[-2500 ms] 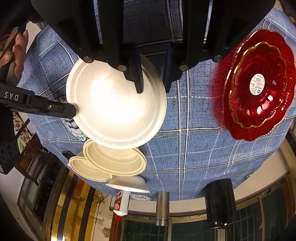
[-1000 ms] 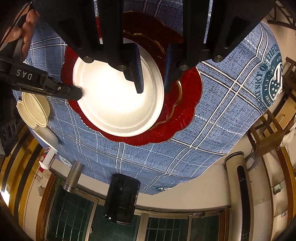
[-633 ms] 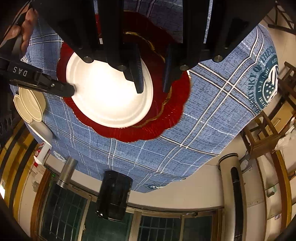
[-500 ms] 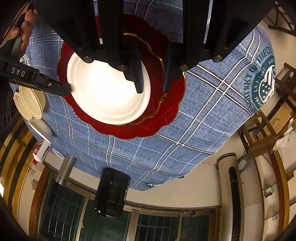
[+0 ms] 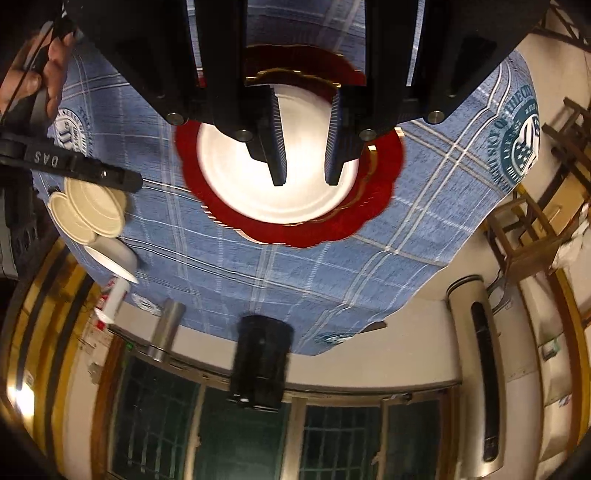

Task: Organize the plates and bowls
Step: 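Pull the open left tool back from the plate stack, then grasp the rim of the large beige bowl with the left tool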

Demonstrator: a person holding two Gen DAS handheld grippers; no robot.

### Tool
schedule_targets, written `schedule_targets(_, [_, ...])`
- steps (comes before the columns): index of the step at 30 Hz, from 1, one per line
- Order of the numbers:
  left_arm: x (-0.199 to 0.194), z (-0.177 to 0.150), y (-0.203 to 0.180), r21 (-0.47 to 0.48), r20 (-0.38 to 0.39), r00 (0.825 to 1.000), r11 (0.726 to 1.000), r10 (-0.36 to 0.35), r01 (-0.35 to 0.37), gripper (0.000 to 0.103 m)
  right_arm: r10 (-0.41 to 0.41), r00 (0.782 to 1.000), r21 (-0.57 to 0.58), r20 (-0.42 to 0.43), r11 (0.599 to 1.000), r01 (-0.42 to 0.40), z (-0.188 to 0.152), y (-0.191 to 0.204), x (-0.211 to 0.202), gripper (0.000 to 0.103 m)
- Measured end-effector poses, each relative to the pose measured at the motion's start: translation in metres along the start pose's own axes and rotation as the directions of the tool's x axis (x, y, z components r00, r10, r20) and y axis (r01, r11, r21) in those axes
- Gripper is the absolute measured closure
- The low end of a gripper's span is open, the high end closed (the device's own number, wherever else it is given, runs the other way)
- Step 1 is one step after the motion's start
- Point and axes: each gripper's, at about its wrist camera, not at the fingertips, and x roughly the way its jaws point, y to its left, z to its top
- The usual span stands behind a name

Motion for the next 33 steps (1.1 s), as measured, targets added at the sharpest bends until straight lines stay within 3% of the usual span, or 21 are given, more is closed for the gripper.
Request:
schedule_targets(10, [0.001,-0.004,-0.081,0.156,-0.037,0.997,0.985,-0.069,0.074,0.084,-0.037,0.992,0.093,0.123,0.995,0.026,-0.002,-0.064,-0.064,0.079])
schedule_targets(19, [0.011,-0.012,-0.162,0.256,-0.125,0.979,0.948,-0.163,0.191,0.084,-0.127,0.959,0.27,0.254,0.961,0.055,-0.013,-0.157,-0.132,0.079])
schedule_targets(24, [0.033,0.01,-0.191,0.186,-0.195,0.951,0.943,-0.241,0.277,0.084,-0.184,0.939,0.356,0.29,0.932,0.072,-0.02,-0.207,-0.148,0.078])
schedule_targets(26, [0.045,0.017,-0.198,0.148,-0.22,0.944,0.949,-0.245,0.28,0.084,-0.179,0.938,0.381,0.297,0.923,0.055,-0.023,-0.222,-0.148,0.078])
schedule_targets(31, [0.089,0.032,-0.216,0.033,-0.307,0.903,0.945,-0.301,0.326,0.085,-0.142,0.937,0.4,0.318,0.916,0.002,-0.027,-0.244,-0.143,0.078])
schedule_targets(33, [0.104,0.035,-0.224,0.019,-0.328,0.897,0.947,-0.297,0.32,0.085,-0.133,0.942,0.415,0.307,0.91,-0.007,-0.028,-0.251,-0.14,0.077])
